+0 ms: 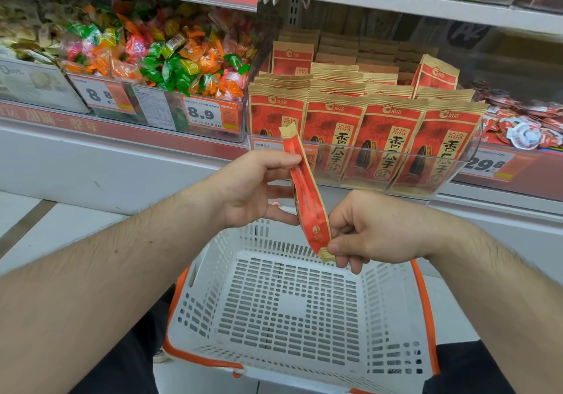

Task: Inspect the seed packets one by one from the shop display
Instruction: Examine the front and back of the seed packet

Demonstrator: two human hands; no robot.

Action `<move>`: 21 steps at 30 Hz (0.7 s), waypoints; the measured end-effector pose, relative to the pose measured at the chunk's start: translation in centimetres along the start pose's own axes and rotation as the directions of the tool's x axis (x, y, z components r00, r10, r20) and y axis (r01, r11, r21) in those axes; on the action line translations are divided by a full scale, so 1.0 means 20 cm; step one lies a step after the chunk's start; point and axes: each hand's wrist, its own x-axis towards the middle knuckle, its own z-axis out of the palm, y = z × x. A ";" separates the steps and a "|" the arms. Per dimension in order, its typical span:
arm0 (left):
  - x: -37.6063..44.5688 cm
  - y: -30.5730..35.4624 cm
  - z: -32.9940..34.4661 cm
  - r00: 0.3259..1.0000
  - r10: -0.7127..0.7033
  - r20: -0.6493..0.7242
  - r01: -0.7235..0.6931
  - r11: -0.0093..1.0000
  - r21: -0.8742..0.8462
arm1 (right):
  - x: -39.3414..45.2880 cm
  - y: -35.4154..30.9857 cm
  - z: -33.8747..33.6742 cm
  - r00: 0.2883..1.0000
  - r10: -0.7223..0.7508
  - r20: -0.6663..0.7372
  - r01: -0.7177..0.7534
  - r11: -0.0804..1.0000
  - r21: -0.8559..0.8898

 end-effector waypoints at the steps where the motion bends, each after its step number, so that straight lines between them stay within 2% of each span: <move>1: 0.00 0.00 0.00 1.000 0.002 0.002 -0.002 1.000 0.000 | 0.00 0.00 0.00 1.000 -0.003 0.000 0.003 1.000 0.004; 7: 0.00 0.00 0.01 0.994 0.062 -0.084 -0.058 0.997 0.057 | 0.01 -0.01 0.00 0.995 0.027 -0.101 -0.026 1.000 0.012; 10: 0.00 0.00 0.03 0.984 0.090 -0.153 -0.081 0.995 0.065 | 0.02 -0.03 0.01 0.970 0.080 -0.230 -0.112 0.985 -0.129; 14: 0.00 -0.01 0.04 0.970 0.102 -0.218 -0.087 0.993 0.078 | 0.06 -0.04 0.05 0.936 0.076 -0.344 -0.192 0.930 -0.315; 19: 0.00 -0.03 0.04 0.960 0.090 -0.264 -0.058 0.990 0.127 | 0.08 -0.04 0.08 0.925 0.116 -0.361 -0.252 0.900 -0.356; 21: 0.01 -0.03 0.04 0.955 0.103 -0.279 -0.057 0.984 0.167 | 0.08 -0.05 0.08 0.897 0.127 -0.423 -0.287 0.896 -0.338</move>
